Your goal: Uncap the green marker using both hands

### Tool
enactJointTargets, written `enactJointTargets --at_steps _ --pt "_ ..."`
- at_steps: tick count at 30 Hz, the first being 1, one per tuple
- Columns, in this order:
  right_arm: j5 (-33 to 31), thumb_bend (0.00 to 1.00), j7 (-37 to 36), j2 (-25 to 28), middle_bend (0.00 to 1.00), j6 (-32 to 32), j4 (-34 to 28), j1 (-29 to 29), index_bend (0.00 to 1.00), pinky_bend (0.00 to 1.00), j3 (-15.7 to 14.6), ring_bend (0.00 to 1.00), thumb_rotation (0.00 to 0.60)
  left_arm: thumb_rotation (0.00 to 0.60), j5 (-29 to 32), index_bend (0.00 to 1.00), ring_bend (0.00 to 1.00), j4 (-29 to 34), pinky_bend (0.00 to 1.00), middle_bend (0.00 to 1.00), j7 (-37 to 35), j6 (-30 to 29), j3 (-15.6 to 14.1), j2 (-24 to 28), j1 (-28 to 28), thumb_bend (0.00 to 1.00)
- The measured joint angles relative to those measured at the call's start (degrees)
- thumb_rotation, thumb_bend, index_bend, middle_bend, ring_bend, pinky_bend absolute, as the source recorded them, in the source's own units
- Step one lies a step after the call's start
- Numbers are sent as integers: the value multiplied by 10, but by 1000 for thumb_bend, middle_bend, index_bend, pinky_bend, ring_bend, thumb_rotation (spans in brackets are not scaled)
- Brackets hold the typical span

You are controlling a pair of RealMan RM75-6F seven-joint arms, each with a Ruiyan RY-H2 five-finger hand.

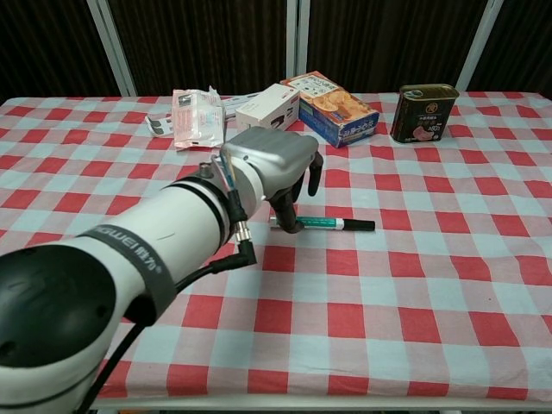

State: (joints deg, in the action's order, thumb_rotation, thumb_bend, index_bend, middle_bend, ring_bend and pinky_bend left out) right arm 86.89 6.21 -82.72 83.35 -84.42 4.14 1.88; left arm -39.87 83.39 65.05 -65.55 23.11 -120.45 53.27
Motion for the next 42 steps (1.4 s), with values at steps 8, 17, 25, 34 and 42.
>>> enactJointTargets --at_steps 8,17,25,34,42 --pt "-1 0 -7 -2 116 1 8 -2 76 0 -2 0 600 600 29 412 918 -62 900 470 37 -13 7 -36 51 267" --pt "-4 0 -13 -7 116 -2 17 -1 76 0 -3 0 600 600 53 431 921 -121 904 485 48 -9 13 -62 85 267" --pt "-7 0 -19 -9 116 -3 25 -2 76 0 -3 0 600 600 67 463 927 -158 906 517 47 -2 12 -78 100 267" --pt "-9 0 -25 -10 115 -5 30 -2 77 0 -4 0 600 600 73 464 927 -194 906 518 47 8 8 -89 108 269" --pt "-9 0 -26 -9 115 -4 29 -2 77 0 -3 0 600 600 73 482 927 -206 906 532 46 13 5 -94 111 301"
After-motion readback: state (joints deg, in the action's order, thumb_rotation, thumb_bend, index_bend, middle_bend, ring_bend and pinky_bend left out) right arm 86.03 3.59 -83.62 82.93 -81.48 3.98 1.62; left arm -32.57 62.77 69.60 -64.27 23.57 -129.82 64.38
